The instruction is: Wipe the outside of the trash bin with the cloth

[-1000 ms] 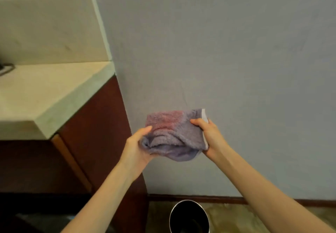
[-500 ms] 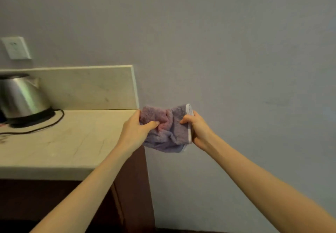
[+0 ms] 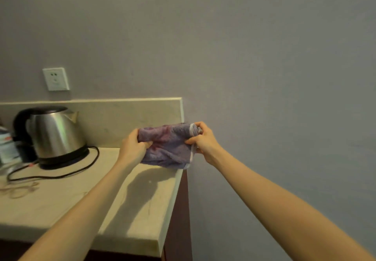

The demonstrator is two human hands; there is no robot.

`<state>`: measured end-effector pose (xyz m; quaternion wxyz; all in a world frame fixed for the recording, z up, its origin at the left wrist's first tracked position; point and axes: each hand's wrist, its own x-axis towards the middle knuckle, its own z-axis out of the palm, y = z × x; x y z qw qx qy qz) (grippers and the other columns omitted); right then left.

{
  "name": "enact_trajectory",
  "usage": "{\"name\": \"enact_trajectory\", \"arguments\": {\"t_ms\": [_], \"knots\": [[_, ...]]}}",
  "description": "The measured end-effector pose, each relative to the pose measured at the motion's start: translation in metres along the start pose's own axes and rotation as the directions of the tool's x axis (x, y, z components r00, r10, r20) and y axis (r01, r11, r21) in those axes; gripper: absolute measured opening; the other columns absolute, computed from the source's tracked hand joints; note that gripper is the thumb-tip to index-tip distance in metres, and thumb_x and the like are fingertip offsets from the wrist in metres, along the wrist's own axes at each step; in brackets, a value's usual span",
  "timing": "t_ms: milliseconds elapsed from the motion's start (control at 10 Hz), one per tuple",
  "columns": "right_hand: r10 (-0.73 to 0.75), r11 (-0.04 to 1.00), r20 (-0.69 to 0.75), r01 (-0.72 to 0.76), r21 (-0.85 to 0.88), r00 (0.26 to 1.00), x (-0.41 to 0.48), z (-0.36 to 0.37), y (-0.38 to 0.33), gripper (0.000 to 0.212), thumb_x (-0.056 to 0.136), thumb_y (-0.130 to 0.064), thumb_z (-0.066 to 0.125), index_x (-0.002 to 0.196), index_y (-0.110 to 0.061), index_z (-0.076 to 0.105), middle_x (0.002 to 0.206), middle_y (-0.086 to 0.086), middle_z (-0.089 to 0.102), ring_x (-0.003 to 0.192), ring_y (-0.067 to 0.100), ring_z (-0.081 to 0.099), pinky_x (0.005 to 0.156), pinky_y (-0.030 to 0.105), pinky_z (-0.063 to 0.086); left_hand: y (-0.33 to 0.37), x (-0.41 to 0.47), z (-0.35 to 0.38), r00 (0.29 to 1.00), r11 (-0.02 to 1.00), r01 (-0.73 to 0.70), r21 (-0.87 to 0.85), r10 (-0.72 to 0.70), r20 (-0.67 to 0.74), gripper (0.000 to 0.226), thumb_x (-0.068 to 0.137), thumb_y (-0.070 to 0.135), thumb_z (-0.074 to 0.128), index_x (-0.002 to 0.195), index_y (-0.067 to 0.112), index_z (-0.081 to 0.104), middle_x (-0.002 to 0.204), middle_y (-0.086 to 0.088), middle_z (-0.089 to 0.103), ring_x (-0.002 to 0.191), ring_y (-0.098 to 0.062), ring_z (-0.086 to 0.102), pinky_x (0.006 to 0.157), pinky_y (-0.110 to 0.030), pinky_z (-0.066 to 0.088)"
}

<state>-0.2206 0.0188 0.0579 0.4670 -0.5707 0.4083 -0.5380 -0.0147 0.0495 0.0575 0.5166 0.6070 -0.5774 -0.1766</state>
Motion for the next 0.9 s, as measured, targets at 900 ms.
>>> {"name": "enact_trajectory", "arguments": {"t_ms": [900], "knots": [[0.074, 0.918, -0.149, -0.125, -0.375, 0.986, 0.056, 0.034, 0.083, 0.033, 0.085, -0.018, 0.066, 0.104, -0.008, 0.041, 0.103, 0.013, 0.053, 0.082, 0.022, 0.051, 0.059, 0.028, 0.044, -0.087, 0.063, 0.023, 0.971, 0.859, 0.236, 0.454, -0.187, -0.151, 0.044, 0.091, 0.024, 0.054, 0.125, -0.004, 0.052, 0.133, -0.027, 0.052, 0.124, -0.043, 0.047, 0.099, -0.045, 0.041]]}}
